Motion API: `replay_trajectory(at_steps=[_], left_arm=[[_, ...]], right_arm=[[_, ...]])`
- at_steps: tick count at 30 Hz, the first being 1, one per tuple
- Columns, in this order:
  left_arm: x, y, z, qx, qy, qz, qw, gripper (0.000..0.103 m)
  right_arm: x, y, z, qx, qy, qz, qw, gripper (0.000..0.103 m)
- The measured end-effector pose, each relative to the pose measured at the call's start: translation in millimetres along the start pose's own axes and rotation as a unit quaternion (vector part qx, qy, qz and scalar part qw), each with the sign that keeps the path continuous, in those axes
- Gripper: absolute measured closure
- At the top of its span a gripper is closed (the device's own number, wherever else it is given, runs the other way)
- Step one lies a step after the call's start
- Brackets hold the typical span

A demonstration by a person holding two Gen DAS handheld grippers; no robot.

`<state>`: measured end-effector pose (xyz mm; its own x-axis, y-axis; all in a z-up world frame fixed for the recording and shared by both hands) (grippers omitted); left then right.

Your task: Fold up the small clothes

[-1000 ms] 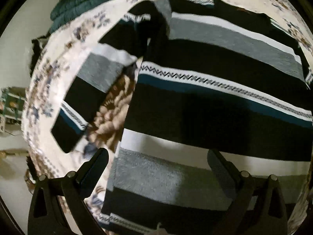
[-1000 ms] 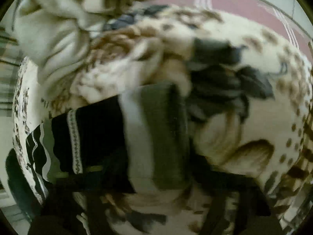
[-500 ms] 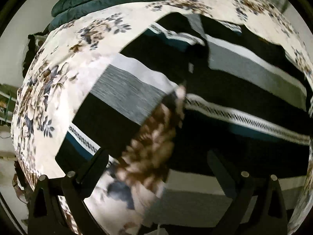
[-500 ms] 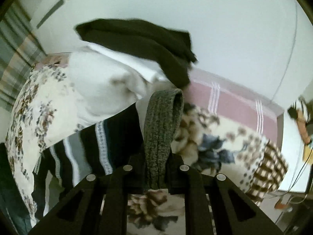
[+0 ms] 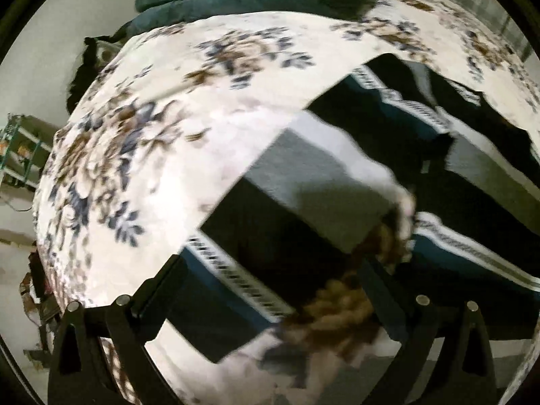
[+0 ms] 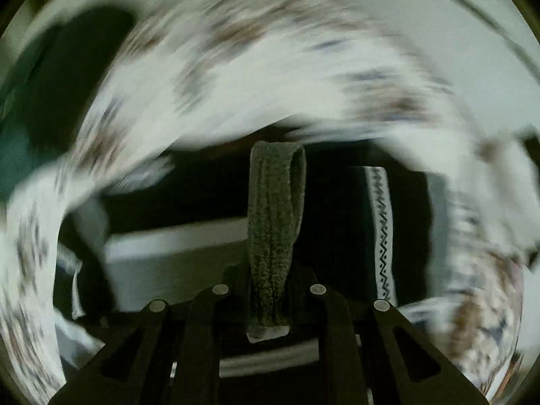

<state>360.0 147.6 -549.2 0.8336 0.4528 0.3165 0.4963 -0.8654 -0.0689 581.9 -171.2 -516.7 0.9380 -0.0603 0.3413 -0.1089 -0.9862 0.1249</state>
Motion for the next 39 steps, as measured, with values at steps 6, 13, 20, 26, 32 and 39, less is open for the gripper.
replay_trajectory(at_steps=[6,13,20,26,32,39], left_arm=[[8.0,-47.5,5.7,0.019,0.005,-0.028,0.9994,0.0],[1.7,-103.6,10.8,0.015,-0.024,-0.064,0.9976,0.0],[-27.2,-163.3,17.5,-0.03,-0.082,-0.12,0.9889,0.0],[-54.6,-176.5,56.9,-0.123,-0.168,-0.227,0.9514,0.002],[-38.6,-134.8,82.9,-0.15,-0.163,-0.234,0.9467,0.058],[35.4,-167.0,49.3,-0.179,-0.064,-0.287,0.9389,0.095]], right_arm=[[7.5,-156.2,54.9,0.004,-0.028,-0.132,0.991,0.088],[-28.7,-112.4,51.4,0.146,-0.071,-0.056,0.985,0.046],[-108.9,4.6,3.6,0.16,-0.066,0.039,0.984,0.032],[-190.9,50.2,3.2,0.125,-0.107,0.079,0.983,0.032],[-241.4,49.3,20.8,0.116,-0.151,0.099,0.977,0.032],[-246.7,35.3,17.3,0.108,-0.153,0.049,0.981,0.032]])
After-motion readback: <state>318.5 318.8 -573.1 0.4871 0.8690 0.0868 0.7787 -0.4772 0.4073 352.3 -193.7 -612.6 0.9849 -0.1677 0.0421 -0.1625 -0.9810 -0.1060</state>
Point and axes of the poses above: each gripper's, at about its wrist camera, not at the fingertips, and z roughly the way its jaws point, y to its right, x to its top, the point moved 5 cm from there along z, roughly the way its jaws point, and after that the axes turned 13 degrees about -z, right-handed, at the moved point
